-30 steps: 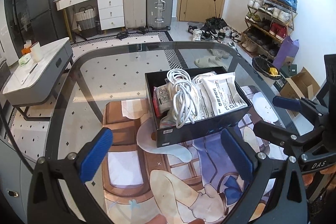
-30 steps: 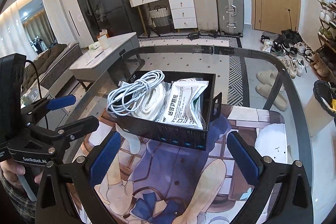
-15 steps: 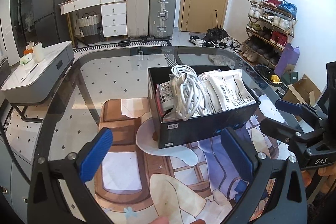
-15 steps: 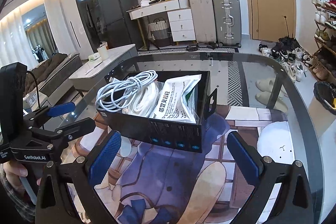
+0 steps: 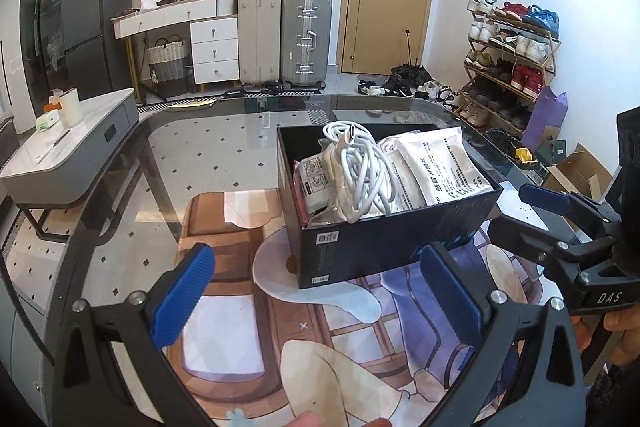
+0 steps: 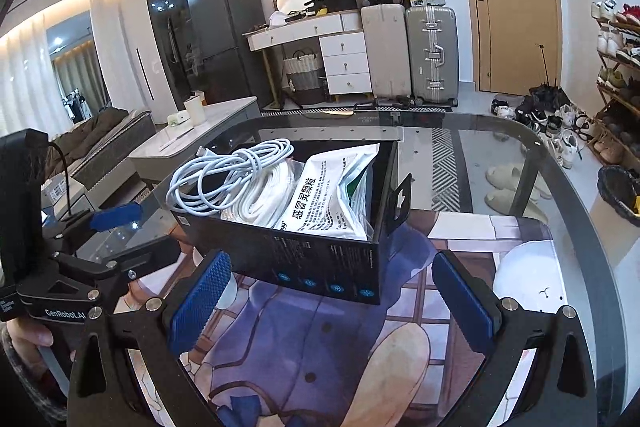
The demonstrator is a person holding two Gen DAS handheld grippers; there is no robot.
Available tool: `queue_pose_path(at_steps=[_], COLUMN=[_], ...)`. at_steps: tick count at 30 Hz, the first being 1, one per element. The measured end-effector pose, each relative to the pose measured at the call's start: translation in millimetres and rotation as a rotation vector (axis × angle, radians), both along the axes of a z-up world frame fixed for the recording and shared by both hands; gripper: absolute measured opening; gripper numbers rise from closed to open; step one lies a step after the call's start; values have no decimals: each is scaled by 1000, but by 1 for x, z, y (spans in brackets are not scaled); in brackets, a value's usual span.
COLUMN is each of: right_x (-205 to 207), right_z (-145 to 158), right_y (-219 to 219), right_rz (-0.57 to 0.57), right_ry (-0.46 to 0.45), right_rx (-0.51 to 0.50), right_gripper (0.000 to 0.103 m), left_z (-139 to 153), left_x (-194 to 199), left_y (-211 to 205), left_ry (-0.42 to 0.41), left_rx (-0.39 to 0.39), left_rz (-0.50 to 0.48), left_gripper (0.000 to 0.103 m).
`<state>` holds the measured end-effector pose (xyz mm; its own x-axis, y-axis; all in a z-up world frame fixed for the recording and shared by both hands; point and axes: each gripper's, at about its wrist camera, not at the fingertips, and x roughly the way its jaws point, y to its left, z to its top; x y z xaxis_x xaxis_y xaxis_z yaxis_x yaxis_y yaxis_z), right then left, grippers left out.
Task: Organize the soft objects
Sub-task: 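Withdraw both tools up and away from the filled black box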
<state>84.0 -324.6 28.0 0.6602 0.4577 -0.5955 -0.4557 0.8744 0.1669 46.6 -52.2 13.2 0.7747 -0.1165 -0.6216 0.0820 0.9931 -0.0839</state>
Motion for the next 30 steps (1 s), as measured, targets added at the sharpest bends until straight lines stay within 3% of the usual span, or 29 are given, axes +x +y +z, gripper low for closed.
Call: queue_pose_path(at_steps=[30], right_x=[1], right_z=[-12], right_y=[-9], right_rz=[-33], right_ry=[-18], right_rx=[1], right_gripper=[102], left_z=[-13], left_x=[-1], left_y=[-4], left_ry=[-29], left_rx=[23], left_rz=[6], left_gripper=[103])
